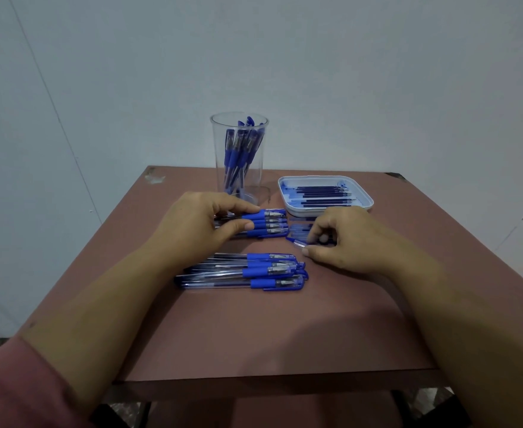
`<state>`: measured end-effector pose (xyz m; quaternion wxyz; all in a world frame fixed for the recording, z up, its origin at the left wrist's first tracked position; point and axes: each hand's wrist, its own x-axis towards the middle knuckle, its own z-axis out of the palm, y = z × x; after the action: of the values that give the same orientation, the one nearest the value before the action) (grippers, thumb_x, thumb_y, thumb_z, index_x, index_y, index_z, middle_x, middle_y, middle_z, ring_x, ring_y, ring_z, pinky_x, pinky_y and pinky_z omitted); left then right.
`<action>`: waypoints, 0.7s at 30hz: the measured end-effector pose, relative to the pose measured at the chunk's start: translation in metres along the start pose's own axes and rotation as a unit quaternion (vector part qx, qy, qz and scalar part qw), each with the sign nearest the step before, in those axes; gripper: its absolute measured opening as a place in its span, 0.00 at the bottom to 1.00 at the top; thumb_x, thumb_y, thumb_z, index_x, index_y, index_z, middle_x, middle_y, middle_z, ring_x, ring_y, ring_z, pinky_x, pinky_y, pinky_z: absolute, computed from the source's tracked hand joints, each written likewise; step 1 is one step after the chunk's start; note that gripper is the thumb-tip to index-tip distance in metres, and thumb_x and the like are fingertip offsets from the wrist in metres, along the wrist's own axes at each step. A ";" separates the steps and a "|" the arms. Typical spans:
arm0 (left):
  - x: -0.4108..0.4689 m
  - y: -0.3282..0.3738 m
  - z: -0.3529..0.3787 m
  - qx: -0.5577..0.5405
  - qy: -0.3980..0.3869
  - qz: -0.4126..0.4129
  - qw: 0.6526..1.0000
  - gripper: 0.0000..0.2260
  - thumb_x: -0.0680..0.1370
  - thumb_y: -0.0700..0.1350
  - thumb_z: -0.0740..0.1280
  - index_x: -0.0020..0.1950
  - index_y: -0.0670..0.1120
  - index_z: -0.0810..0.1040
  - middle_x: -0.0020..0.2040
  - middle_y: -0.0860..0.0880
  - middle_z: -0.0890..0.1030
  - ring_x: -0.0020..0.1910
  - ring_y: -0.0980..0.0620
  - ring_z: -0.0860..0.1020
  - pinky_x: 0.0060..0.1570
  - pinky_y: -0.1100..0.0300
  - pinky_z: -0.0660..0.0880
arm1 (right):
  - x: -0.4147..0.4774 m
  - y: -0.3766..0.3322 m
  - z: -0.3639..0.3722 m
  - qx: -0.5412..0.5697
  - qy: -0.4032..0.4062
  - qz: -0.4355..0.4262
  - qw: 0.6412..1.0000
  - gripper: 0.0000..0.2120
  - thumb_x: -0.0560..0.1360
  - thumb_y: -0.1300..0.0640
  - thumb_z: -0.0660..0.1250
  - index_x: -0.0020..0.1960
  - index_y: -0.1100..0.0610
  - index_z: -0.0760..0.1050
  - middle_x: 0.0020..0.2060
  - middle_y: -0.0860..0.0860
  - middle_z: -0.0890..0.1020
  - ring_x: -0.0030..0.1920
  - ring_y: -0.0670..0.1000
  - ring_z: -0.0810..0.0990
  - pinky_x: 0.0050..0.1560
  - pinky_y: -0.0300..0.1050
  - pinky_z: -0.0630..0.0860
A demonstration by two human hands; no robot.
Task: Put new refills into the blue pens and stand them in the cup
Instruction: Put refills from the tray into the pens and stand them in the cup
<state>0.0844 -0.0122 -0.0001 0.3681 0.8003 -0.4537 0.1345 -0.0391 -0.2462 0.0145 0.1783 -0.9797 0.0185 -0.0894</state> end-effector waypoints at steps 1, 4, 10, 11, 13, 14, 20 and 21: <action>0.000 0.000 0.000 -0.001 -0.001 0.000 1.000 0.12 0.73 0.48 0.74 0.55 0.59 0.83 0.41 0.72 0.76 0.44 0.70 0.77 0.45 0.69 0.72 | 0.001 0.000 0.000 -0.003 -0.003 0.002 1.000 0.05 0.71 0.48 0.74 0.42 0.49 0.81 0.39 0.45 0.80 0.40 0.42 0.78 0.41 0.37 0.76; -0.001 0.001 0.000 -0.006 -0.001 -0.003 1.000 0.11 0.73 0.48 0.74 0.54 0.59 0.83 0.41 0.71 0.77 0.45 0.69 0.78 0.45 0.70 0.72 | 0.001 0.001 0.000 0.000 -0.001 -0.001 1.000 0.04 0.71 0.50 0.73 0.43 0.49 0.80 0.40 0.44 0.79 0.40 0.42 0.77 0.40 0.34 0.73; 0.000 -0.001 0.001 -0.010 -0.002 -0.004 1.000 0.12 0.73 0.48 0.74 0.54 0.61 0.83 0.43 0.70 0.78 0.46 0.67 0.79 0.47 0.67 0.74 | 0.000 0.004 0.001 0.088 0.075 -0.010 0.993 0.06 0.72 0.53 0.73 0.42 0.45 0.76 0.33 0.45 0.79 0.34 0.42 0.77 0.36 0.34 0.74; 0.000 -0.001 0.001 -0.010 -0.003 -0.003 1.000 0.12 0.73 0.48 0.74 0.54 0.61 0.83 0.43 0.71 0.78 0.45 0.67 0.79 0.47 0.67 0.74 | 0.000 0.004 0.001 0.102 0.092 -0.018 0.990 0.08 0.72 0.55 0.73 0.42 0.44 0.75 0.32 0.44 0.79 0.33 0.41 0.77 0.35 0.33 0.74; 0.000 -0.001 0.001 -0.010 -0.002 -0.003 1.000 0.12 0.73 0.49 0.74 0.54 0.61 0.83 0.42 0.71 0.77 0.45 0.67 0.78 0.47 0.66 0.74 | 0.002 0.005 0.002 0.119 0.119 -0.039 0.985 0.12 0.72 0.57 0.73 0.41 0.42 0.75 0.32 0.44 0.79 0.33 0.41 0.77 0.36 0.33 0.74; 0.000 -0.001 0.001 -0.009 -0.002 -0.003 1.000 0.11 0.73 0.49 0.74 0.54 0.61 0.83 0.42 0.71 0.77 0.45 0.66 0.78 0.47 0.65 0.75 | 0.002 0.005 0.002 0.125 0.126 -0.047 0.983 0.12 0.72 0.57 0.74 0.41 0.41 0.75 0.33 0.44 0.79 0.33 0.41 0.78 0.36 0.34 0.76; -0.001 0.000 0.003 -0.009 -0.009 0.002 1.000 0.12 0.73 0.50 0.74 0.55 0.61 0.82 0.44 0.68 0.79 0.45 0.66 0.78 0.47 0.66 0.74 | 0.005 -0.003 0.008 0.102 0.147 -0.109 0.978 0.16 0.73 0.56 0.73 0.45 0.35 0.74 0.37 0.39 0.80 0.41 0.43 0.80 0.43 0.38 0.77; -0.001 0.001 0.003 -0.008 -0.010 0.006 1.000 0.12 0.73 0.50 0.74 0.55 0.61 0.82 0.44 0.67 0.79 0.45 0.65 0.78 0.47 0.65 0.74 | 0.005 -0.004 0.011 0.104 0.144 -0.116 0.977 0.14 0.73 0.55 0.73 0.47 0.36 0.75 0.38 0.40 0.81 0.42 0.43 0.80 0.44 0.38 0.77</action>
<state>0.0824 -0.0140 -0.0021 0.3689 0.7961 -0.4631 0.1252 -0.0318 -0.2394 0.0068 0.2635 -0.9281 -0.0787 -0.2510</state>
